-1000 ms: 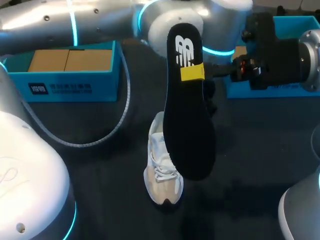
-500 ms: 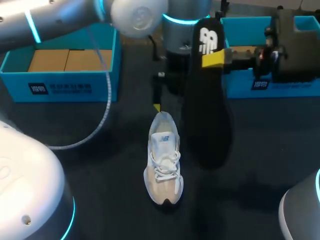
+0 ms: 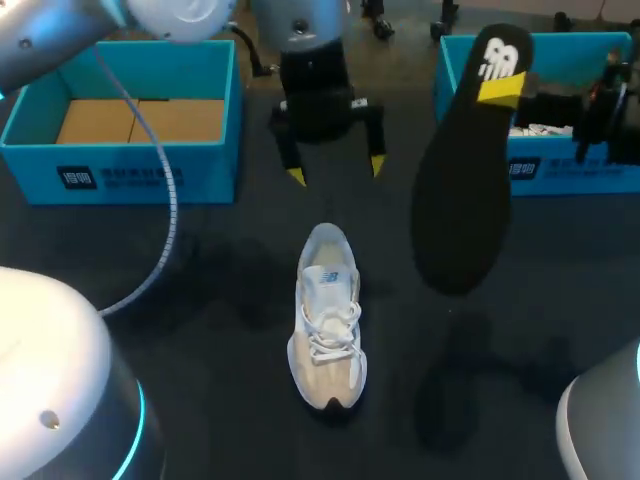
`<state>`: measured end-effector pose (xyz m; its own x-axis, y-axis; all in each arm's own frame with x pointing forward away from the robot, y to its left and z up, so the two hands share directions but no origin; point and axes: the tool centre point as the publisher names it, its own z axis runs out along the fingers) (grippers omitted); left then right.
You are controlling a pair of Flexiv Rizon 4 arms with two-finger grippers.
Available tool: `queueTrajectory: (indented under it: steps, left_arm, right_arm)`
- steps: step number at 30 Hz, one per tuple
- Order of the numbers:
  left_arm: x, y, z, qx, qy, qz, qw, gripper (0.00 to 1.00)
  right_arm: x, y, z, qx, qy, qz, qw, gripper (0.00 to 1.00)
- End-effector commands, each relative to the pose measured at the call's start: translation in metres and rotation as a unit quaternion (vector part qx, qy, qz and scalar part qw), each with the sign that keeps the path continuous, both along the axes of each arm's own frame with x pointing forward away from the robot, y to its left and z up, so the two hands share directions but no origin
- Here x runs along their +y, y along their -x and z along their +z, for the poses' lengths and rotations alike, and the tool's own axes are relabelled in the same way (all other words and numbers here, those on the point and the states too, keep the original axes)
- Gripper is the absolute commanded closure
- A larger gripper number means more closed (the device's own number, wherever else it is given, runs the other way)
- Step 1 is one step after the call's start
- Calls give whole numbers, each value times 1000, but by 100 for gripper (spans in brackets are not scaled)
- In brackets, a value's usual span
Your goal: Take the shoe out of the shoebox, open the shoe tongue, remove and reinsert the insole, then place the shoe into the shoebox
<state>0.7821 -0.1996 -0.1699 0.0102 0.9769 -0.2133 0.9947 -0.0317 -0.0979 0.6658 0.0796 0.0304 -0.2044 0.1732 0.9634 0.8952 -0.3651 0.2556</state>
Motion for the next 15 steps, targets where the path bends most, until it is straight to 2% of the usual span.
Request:
queueTrajectory:
  steps: [1, 3, 7, 9, 11, 15]
  left_arm:
    - [12, 14, 20, -17, 175, 4, 984, 0]
    - [11, 17, 40, -29, 212, -3, 977, 0]
    - [13, 25, 66, -56, 267, -9, 962, 0]
    - [15, 29, 82, -74, 301, -15, 951, 0]
    - [16, 33, 91, -76, 327, -32, 941, 0]
    - [19, 42, 100, -86, 344, -64, 933, 0]
  right_arm:
    - [-5, -10, -6, 10, -17, -83, 996, 100]
    - [-10, -25, -8, 23, -25, -86, 996, 100]
    - [-17, -42, -10, 48, -34, -105, 993, 100]
    - [-20, -52, -13, 47, -72, -124, 989, 100]
    - [-20, -52, -13, 47, -72, -124, 989, 100]
    - [-20, -52, -13, 47, -72, -124, 989, 100]
